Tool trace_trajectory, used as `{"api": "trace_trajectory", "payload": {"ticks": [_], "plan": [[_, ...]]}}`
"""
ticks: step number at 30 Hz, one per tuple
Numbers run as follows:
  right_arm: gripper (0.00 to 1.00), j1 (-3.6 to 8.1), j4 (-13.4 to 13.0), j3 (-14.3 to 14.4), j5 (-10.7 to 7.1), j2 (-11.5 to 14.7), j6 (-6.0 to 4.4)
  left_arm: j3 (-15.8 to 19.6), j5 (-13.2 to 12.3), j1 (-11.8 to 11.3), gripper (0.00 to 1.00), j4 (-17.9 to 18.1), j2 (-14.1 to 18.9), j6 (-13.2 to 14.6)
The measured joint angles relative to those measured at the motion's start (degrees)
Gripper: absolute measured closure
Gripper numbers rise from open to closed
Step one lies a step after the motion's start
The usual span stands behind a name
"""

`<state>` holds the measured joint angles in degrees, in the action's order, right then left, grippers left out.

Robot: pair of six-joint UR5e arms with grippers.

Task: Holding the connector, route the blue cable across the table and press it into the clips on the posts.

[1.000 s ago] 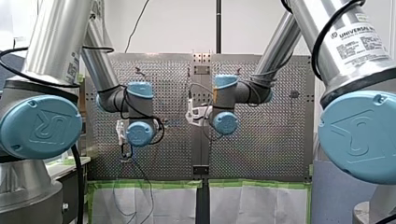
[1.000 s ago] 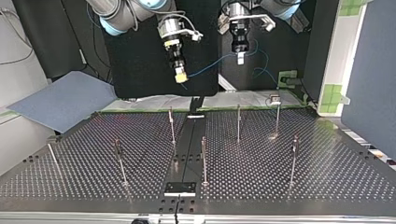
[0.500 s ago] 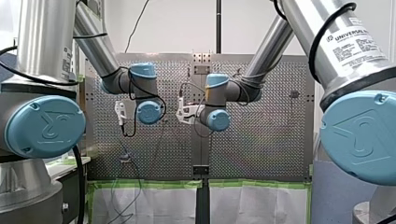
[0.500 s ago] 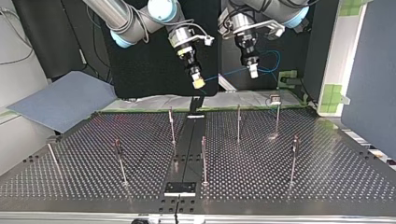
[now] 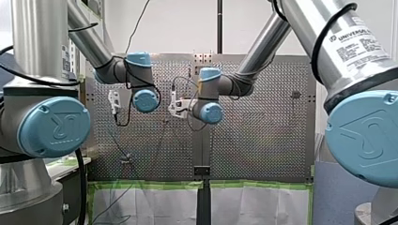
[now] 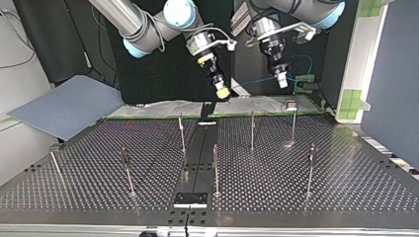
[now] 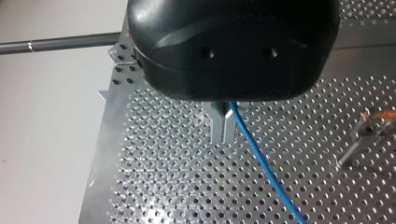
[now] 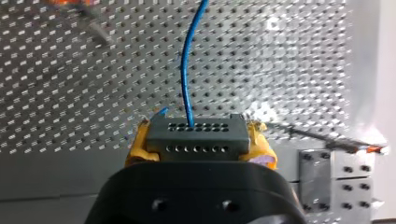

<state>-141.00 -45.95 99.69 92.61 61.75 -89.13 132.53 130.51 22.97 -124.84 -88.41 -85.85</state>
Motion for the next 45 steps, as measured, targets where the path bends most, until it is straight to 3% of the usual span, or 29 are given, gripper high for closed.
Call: {"api": "trace_trajectory", "payload": {"ticks": [10,16,28,38,45], "plan": [[1.0,-0.69,4.7,-4.8,-0.21,1.5,0.07,-0.7,-5.1,-5.3,1.0,-1.8,0.2,-0.1],[1.0,-0.99,7.6,-7.6,-0.26,1.6,-0.15,-2.8,-6.0,-8.5,1.0,-3.2,0.5,-1.0],[1.0,-1.19,13.8,-13.8,-1.66,1.6,-1.23,-7.1,-4.2,-10.3,1.0,-7.4,2.5,-0.6],[1.0,-0.98,19.5,-19.5,-1.84,1.5,-2.42,-8.8,-7.7,-12.3,1.0,-9.9,3.7,-1.4],[1.0,-0.53,23.1,-23.3,-2.9,1.4,-3.67,-11.1,-9.7,-13.7,1.0,-10.6,3.6,-2.2]]}}
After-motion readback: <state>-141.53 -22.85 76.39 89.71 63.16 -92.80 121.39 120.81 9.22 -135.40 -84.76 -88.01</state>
